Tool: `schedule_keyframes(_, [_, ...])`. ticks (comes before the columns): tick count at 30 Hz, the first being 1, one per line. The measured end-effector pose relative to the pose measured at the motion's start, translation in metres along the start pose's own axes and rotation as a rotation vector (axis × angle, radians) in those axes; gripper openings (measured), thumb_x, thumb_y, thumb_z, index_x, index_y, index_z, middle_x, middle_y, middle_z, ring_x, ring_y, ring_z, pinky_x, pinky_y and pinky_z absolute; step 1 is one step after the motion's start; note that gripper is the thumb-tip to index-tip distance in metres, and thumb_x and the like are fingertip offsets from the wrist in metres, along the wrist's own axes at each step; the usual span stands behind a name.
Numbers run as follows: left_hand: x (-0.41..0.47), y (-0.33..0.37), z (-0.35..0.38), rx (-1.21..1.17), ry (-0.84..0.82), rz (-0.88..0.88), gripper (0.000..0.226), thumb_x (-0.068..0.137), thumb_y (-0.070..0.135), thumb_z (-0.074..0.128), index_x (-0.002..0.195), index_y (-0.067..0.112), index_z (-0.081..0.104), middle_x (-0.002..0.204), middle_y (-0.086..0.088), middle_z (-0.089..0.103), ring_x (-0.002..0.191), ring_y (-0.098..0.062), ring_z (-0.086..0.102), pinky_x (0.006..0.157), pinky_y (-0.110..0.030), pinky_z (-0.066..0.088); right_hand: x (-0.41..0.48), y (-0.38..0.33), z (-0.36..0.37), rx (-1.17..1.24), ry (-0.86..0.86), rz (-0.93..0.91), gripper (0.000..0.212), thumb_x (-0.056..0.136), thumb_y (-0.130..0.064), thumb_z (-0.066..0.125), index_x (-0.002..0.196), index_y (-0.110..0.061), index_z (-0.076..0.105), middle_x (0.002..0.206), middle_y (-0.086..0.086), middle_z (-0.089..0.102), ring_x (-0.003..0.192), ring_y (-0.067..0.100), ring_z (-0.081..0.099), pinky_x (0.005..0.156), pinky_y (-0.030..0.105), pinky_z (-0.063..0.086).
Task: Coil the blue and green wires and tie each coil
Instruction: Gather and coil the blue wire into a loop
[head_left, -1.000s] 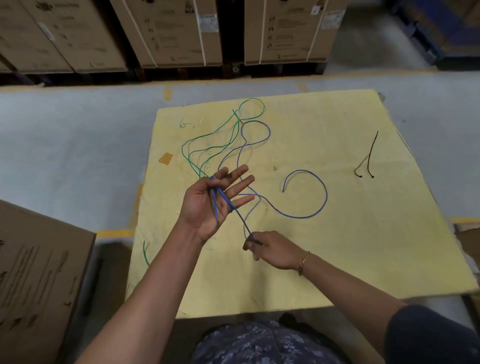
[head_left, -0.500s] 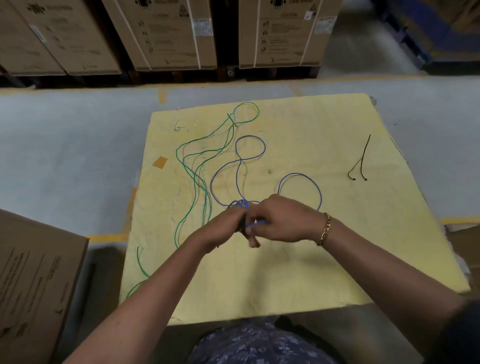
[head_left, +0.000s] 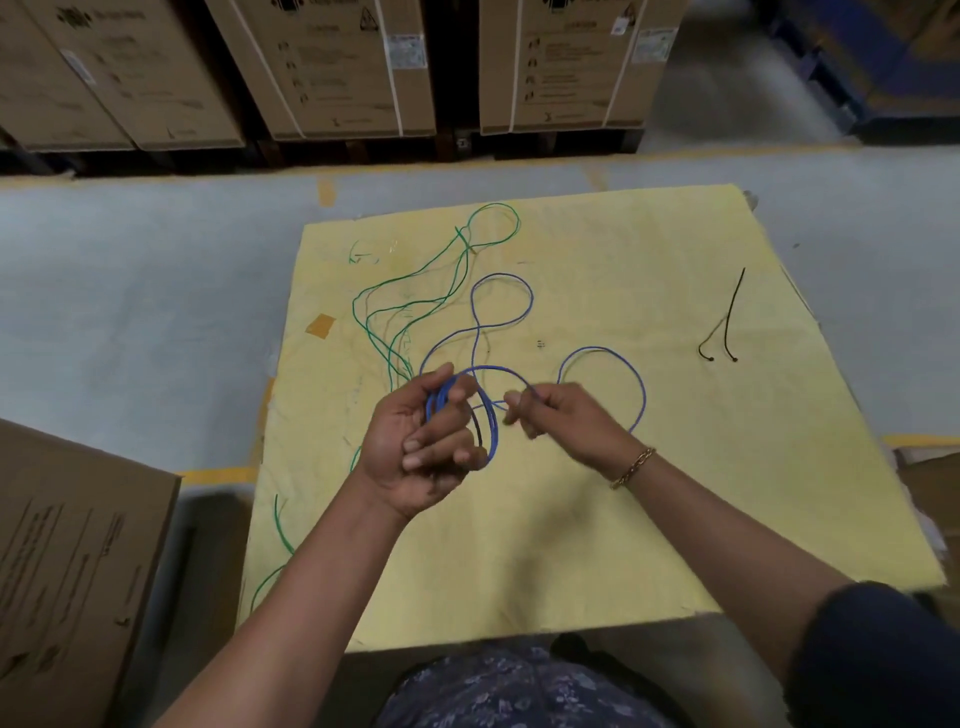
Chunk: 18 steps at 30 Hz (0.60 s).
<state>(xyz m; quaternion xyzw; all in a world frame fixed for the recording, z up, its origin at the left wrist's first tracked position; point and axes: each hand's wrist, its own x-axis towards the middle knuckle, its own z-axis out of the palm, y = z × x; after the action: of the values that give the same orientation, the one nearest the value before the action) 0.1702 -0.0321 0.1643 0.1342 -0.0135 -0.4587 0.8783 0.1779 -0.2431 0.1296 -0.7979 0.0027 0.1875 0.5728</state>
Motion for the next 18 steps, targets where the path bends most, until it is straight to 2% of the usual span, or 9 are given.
schedule_keyframes(2, [0.001,0.005,0.003,0.0,0.043,0.089,0.031,0.104,0.026,0.037,0.096,0.006,0.06,0.042,0.003,0.031,0.032,-0.01,0.026,0.067,-0.03,0.055,-0.006,0.022,0.019,-0.084,-0.097,0.023,0.032,0.098,-0.039,0.06,0.078,-0.019,0.073,0.071,-0.008,0.068,0.072,0.006,0.06,0.08,0.031,0.045])
schedule_keyframes(4, [0.005,0.007,0.006,0.004,0.136,0.169,0.03,0.1,0.021,0.039,0.099,0.006,0.065,0.045,0.003,0.039,0.035,-0.009,0.034,0.072,-0.033,0.061,-0.013,0.037,0.037,-0.17,-0.196,0.016,0.023,0.099,-0.036,0.057,0.085,-0.021,0.069,0.091,-0.011,0.073,0.092,0.004,0.064,0.092,0.03,0.046])
schedule_keyframes(6, [0.011,0.004,0.01,0.03,0.294,0.273,0.032,0.095,0.018,0.041,0.099,0.005,0.07,0.053,0.002,0.046,0.042,-0.011,0.05,0.065,-0.036,0.062,-0.018,0.047,0.054,-0.359,-0.243,-0.042,0.016,0.099,-0.035,0.054,0.101,-0.023,0.064,0.107,-0.01,0.071,0.105,0.011,0.062,0.1,0.035,0.045])
schedule_keyframes(8, [0.017,0.002,0.013,0.108,0.409,0.35,0.034,0.093,0.016,0.04,0.102,0.003,0.07,0.064,-0.003,0.058,0.061,-0.021,0.068,0.06,-0.036,0.061,-0.02,0.052,0.065,-0.594,-0.25,-0.122,0.022,0.099,-0.032,0.05,0.116,-0.023,0.061,0.115,-0.01,0.069,0.111,0.016,0.06,0.103,0.039,0.042])
schedule_keyframes(9, [0.019,0.002,0.013,0.172,0.443,0.366,0.034,0.095,0.015,0.038,0.104,0.003,0.068,0.072,-0.006,0.066,0.076,-0.027,0.074,0.063,-0.038,0.061,-0.02,0.052,0.066,-0.663,-0.244,-0.146,0.026,0.099,-0.031,0.048,0.122,-0.024,0.059,0.116,-0.011,0.068,0.112,0.018,0.059,0.104,0.039,0.04])
schedule_keyframes(11, [0.021,0.002,0.007,0.347,0.494,0.383,0.035,0.098,0.012,0.031,0.109,0.005,0.063,0.091,-0.013,0.076,0.104,-0.035,0.072,0.078,-0.046,0.061,-0.018,0.05,0.061,-0.762,-0.225,-0.167,0.031,0.1,-0.03,0.045,0.127,-0.027,0.058,0.121,-0.01,0.067,0.117,0.019,0.056,0.105,0.039,0.038])
schedule_keyframes(13, [0.023,0.005,-0.004,0.592,0.598,0.375,0.036,0.099,0.009,0.029,0.114,0.007,0.062,0.111,-0.015,0.076,0.12,-0.033,0.065,0.098,-0.051,0.053,-0.017,0.045,0.052,-0.854,-0.22,-0.202,0.032,0.101,-0.031,0.043,0.128,-0.028,0.06,0.117,-0.004,0.069,0.115,0.021,0.054,0.103,0.037,0.035])
schedule_keyframes(15, [0.023,0.005,-0.013,0.884,0.717,0.319,0.033,0.097,0.014,0.038,0.113,0.015,0.067,0.121,-0.005,0.074,0.124,-0.02,0.063,0.108,-0.045,0.045,-0.022,0.033,0.048,-0.85,-0.25,-0.239,0.032,0.103,-0.032,0.04,0.124,-0.026,0.063,0.105,-0.001,0.071,0.105,0.024,0.056,0.094,0.034,0.038])
schedule_keyframes(18, [0.02,-0.001,-0.015,1.327,0.707,0.085,0.038,0.082,0.041,0.051,0.106,0.027,0.077,0.129,0.017,0.064,0.121,0.001,0.058,0.105,-0.03,0.04,-0.027,0.007,0.041,-0.748,-0.302,-0.225,0.029,0.101,-0.034,0.042,0.117,-0.026,0.064,0.1,-0.001,0.071,0.093,0.023,0.063,0.079,0.036,0.049])
